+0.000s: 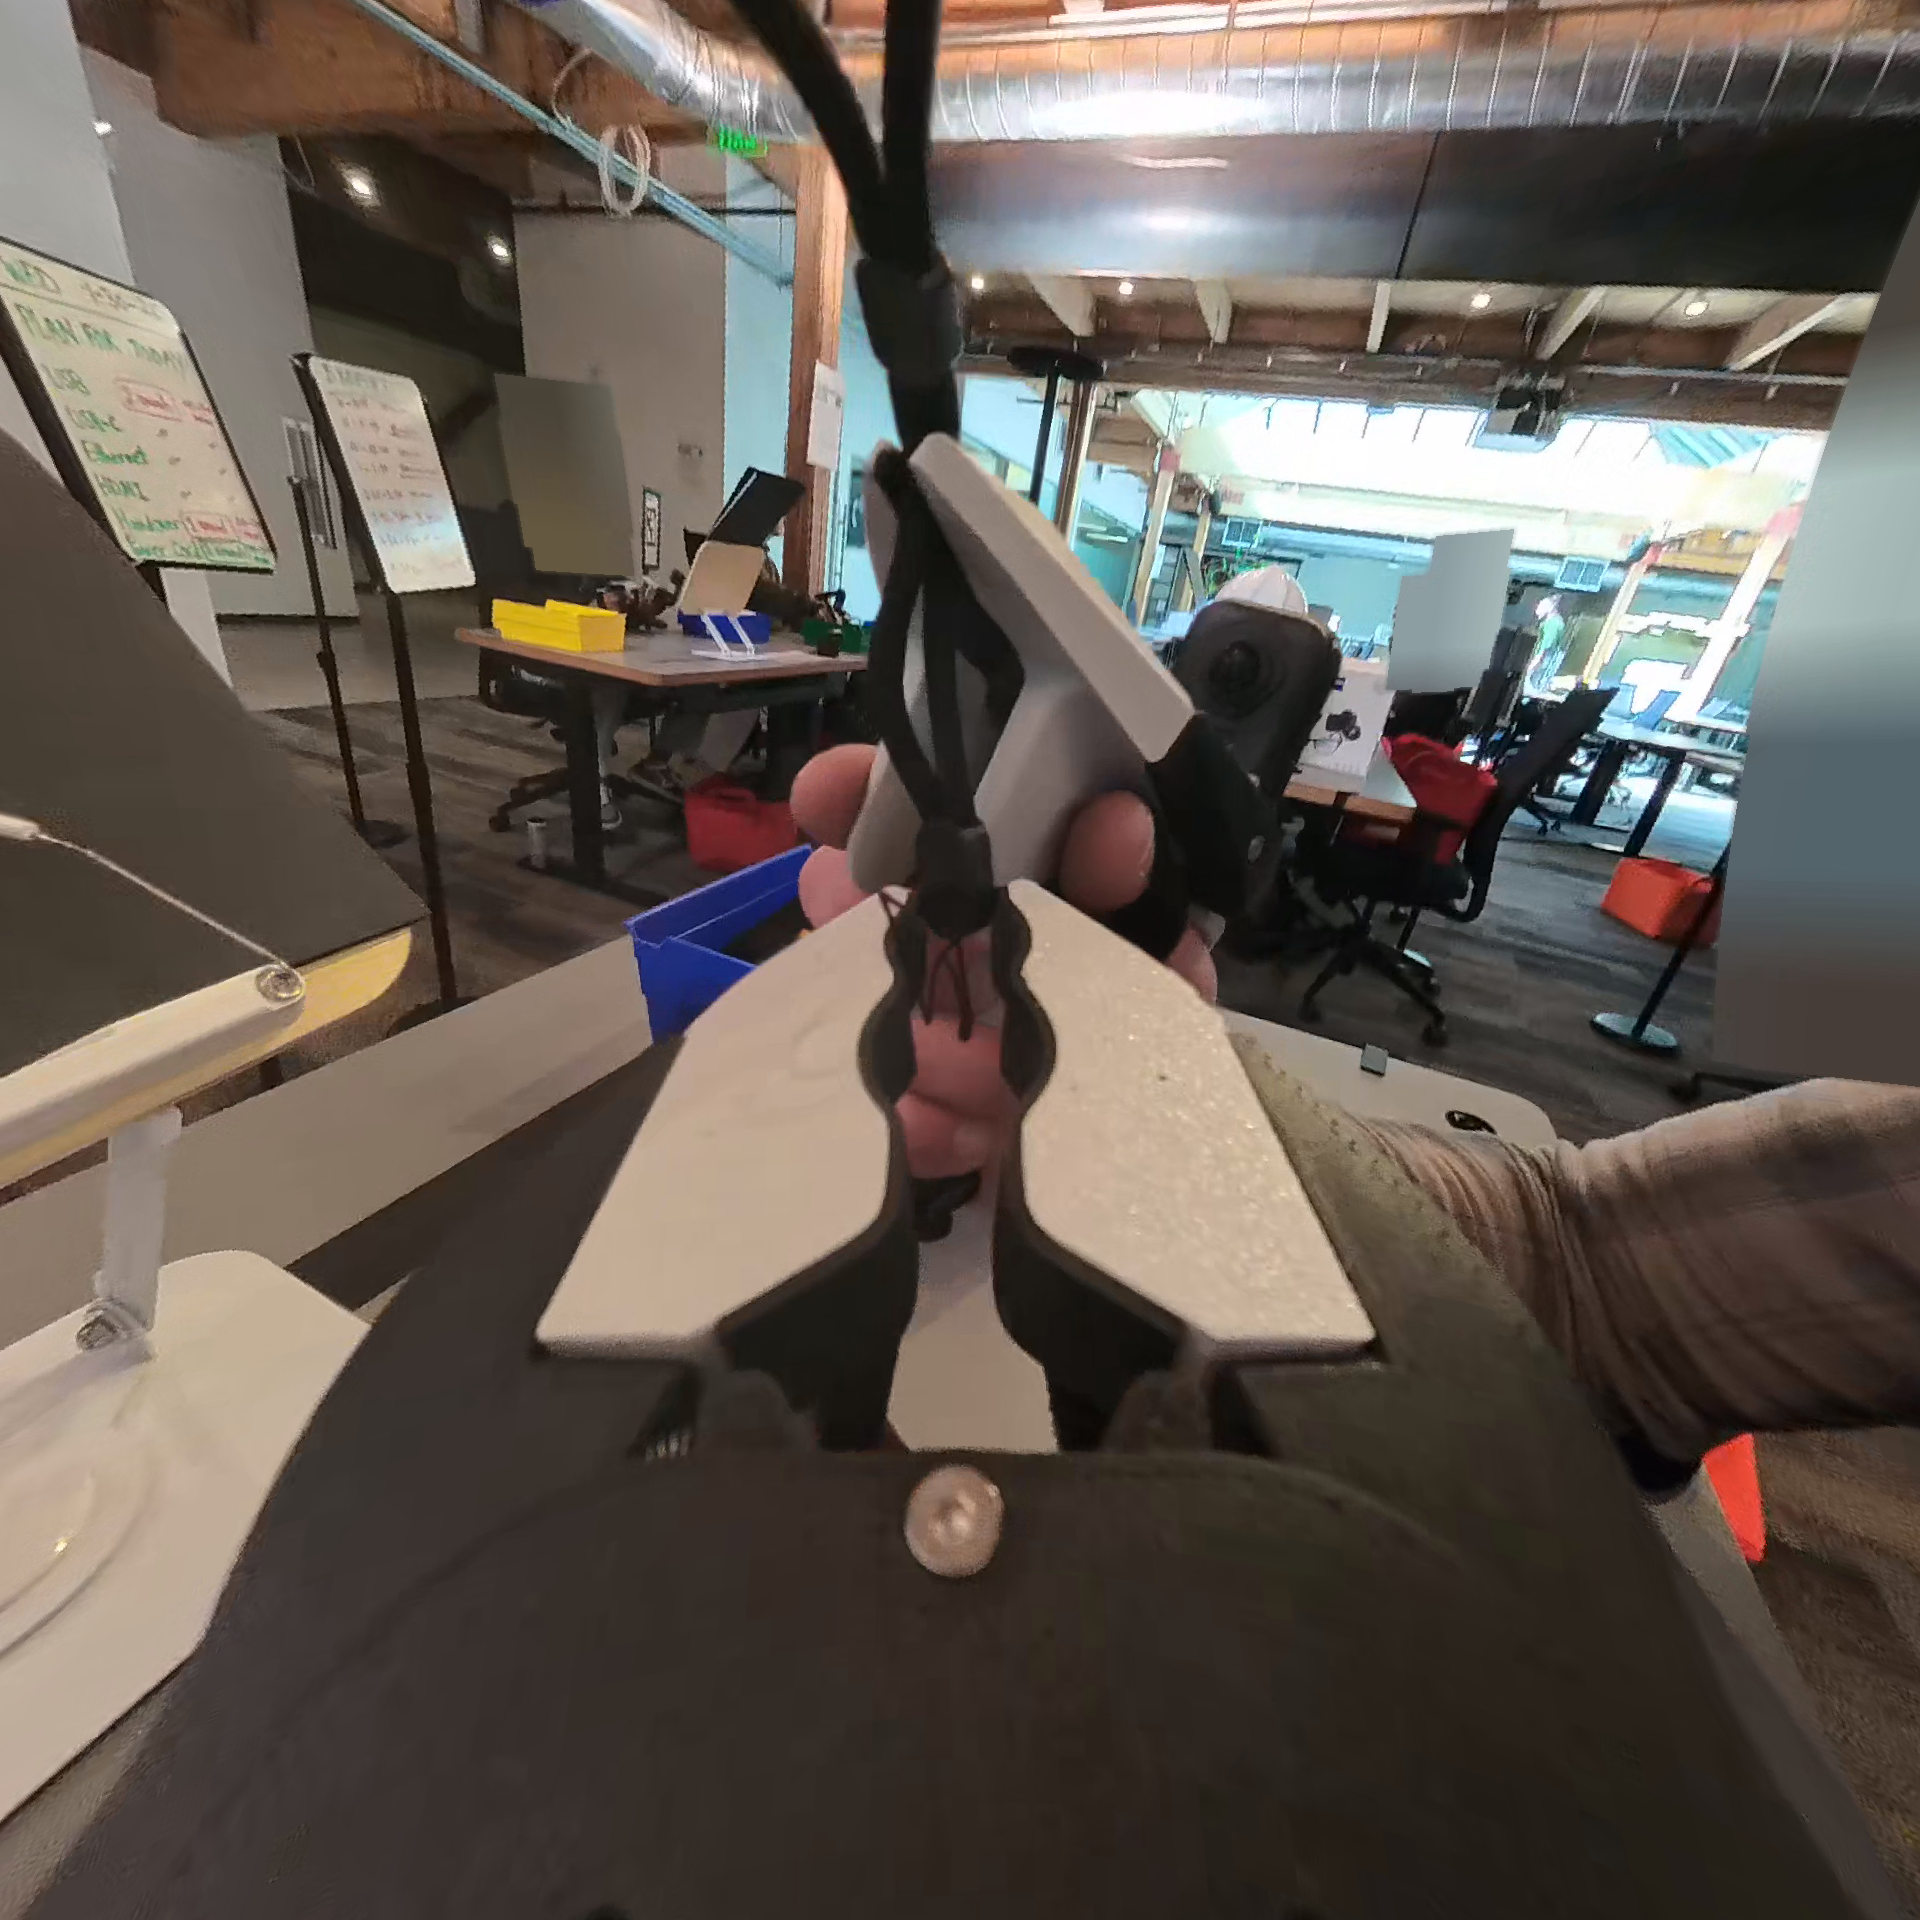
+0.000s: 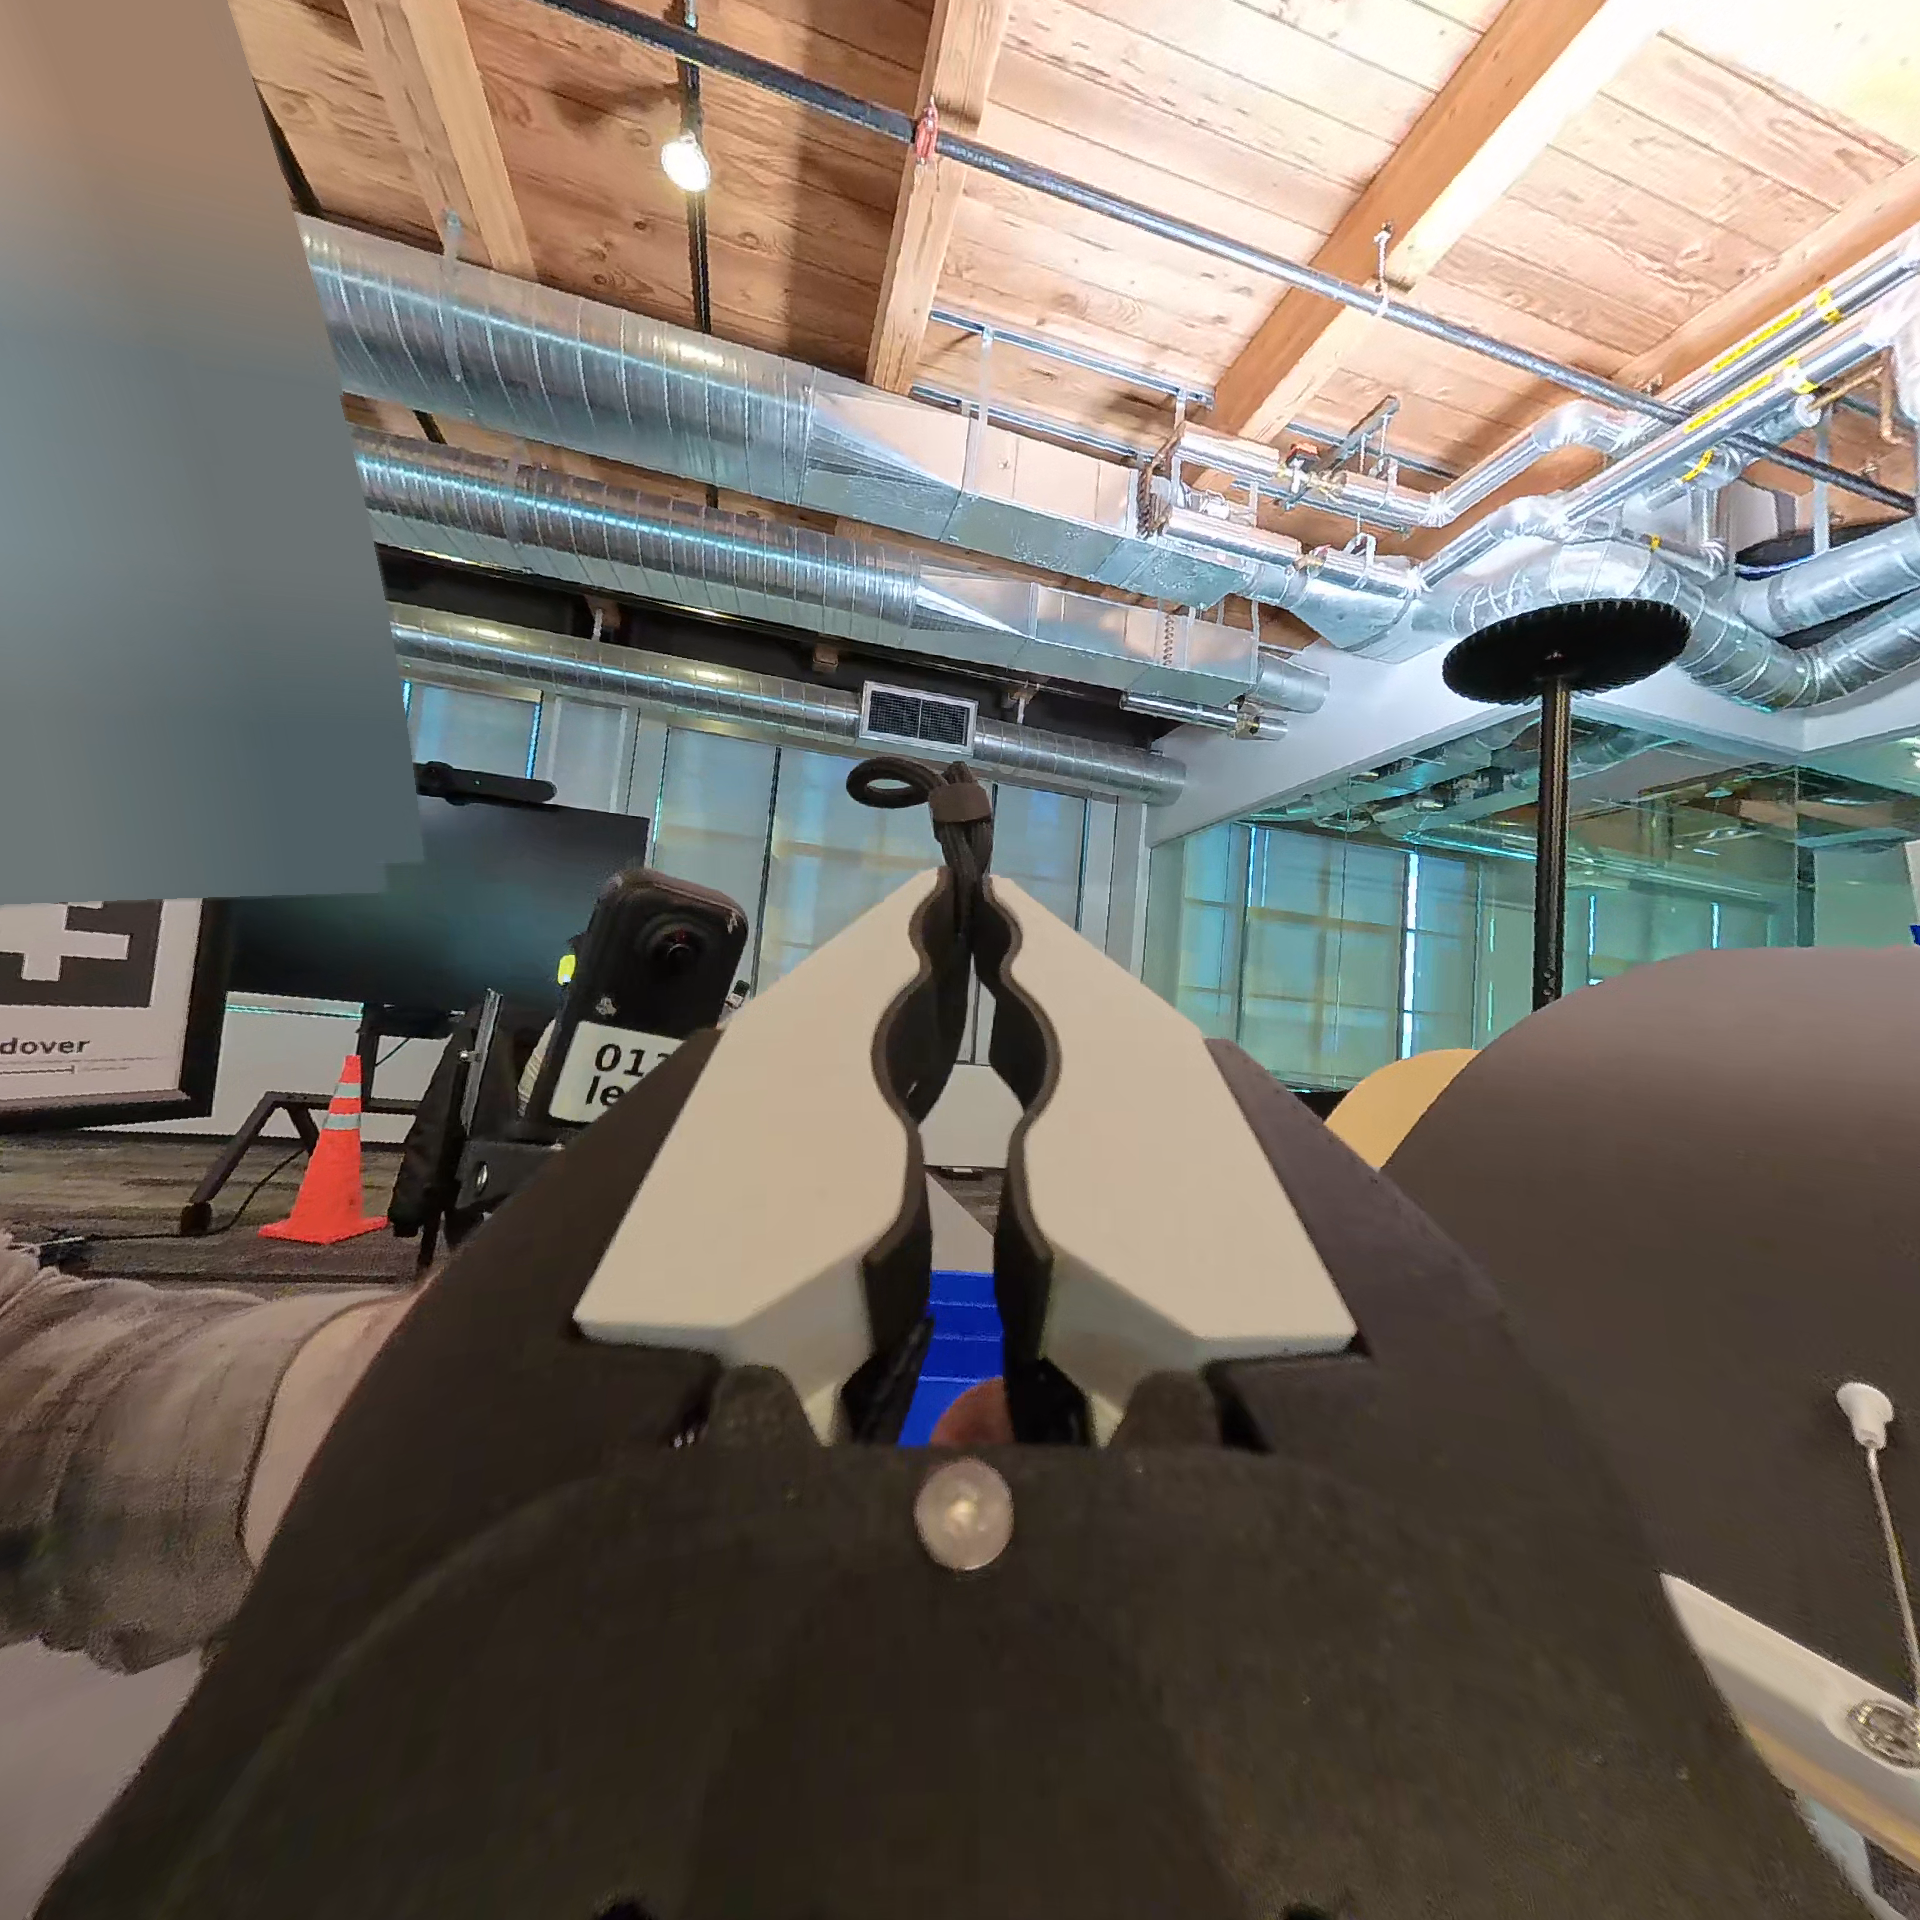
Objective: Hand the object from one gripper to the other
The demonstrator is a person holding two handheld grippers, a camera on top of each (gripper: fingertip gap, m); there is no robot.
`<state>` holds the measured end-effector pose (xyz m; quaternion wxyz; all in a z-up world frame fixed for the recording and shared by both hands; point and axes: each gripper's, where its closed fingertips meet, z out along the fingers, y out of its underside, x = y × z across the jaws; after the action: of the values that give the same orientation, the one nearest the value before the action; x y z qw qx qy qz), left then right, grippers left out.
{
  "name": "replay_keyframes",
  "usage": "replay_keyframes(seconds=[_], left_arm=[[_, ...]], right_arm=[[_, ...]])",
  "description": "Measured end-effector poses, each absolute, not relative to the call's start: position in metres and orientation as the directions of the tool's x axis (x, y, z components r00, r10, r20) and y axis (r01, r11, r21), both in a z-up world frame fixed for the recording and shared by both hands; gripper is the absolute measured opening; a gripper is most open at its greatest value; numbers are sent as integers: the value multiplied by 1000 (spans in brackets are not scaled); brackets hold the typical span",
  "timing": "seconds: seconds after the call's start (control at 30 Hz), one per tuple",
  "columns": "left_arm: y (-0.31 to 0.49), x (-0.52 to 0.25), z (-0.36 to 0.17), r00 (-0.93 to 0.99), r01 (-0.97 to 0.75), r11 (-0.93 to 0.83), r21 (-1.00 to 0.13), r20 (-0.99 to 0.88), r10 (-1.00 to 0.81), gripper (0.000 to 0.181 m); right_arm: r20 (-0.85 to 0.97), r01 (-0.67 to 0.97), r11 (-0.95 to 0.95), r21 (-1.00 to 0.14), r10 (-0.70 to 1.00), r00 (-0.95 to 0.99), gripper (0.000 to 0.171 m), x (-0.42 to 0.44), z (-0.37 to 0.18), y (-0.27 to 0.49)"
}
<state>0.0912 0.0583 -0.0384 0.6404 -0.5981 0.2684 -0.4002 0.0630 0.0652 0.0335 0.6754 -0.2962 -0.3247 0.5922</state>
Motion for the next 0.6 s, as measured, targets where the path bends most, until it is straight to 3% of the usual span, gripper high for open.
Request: replay_keyframes(seconds=[0.33,0.6], left_arm=[[62,59,-16,625,215,95,-972,63,-778,11],[64,45,-12,699,18,189,-982,-123,-705,10]], right_arm=[[100,-600,129,-789,992,82,0,63,31,65],[116,-571,119,-812,992,41,2,58,24,64]])
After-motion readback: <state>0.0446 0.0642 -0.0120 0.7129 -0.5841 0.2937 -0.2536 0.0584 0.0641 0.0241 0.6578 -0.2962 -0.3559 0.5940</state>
